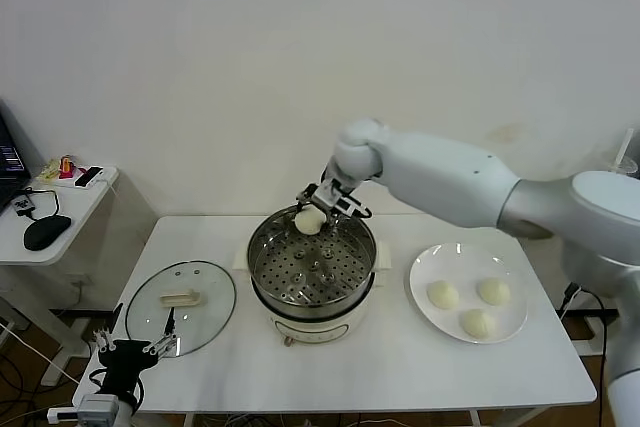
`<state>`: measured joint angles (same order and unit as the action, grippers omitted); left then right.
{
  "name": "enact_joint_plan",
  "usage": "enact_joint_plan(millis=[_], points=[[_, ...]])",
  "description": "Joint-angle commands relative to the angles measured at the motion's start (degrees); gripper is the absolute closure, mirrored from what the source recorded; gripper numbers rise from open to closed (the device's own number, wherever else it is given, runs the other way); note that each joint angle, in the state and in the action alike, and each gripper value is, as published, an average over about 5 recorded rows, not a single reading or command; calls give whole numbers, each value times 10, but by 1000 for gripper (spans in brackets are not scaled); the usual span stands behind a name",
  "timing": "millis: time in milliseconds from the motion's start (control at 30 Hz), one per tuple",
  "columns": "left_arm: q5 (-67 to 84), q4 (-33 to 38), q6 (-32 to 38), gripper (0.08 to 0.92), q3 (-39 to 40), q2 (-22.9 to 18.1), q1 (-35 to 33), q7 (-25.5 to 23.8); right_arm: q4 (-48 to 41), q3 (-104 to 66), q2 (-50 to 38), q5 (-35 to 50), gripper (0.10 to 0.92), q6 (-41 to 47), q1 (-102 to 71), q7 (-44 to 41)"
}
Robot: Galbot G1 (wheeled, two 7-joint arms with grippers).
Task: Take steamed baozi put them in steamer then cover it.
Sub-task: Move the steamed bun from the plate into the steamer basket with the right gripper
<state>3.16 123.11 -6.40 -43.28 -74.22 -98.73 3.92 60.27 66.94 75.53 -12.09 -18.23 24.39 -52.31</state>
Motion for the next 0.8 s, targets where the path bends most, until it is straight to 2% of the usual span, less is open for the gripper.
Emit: enact_joint_plan(millis=[33, 367, 500, 567, 667, 800], points=[[0, 1, 0, 177, -2, 0, 0, 0, -62, -1, 44, -101, 406, -66, -30, 24], [1, 3, -1, 177, -2, 1, 0, 1, -90, -7, 57, -112, 403, -81, -41, 30], [1, 4, 0, 177, -3, 1, 0, 1, -82, -5, 50, -104, 354, -78, -38, 30], [1, 4, -1, 177, -3, 1, 0, 1, -70, -3, 41, -83, 299, -67, -30, 26], [2, 6, -2, 177, -3, 1, 3, 1, -27, 3, 17, -5, 231, -24, -5, 11], [3, 10, -5, 177, -3, 4, 3, 0, 64, 13, -37, 100, 205, 92, 52, -24]])
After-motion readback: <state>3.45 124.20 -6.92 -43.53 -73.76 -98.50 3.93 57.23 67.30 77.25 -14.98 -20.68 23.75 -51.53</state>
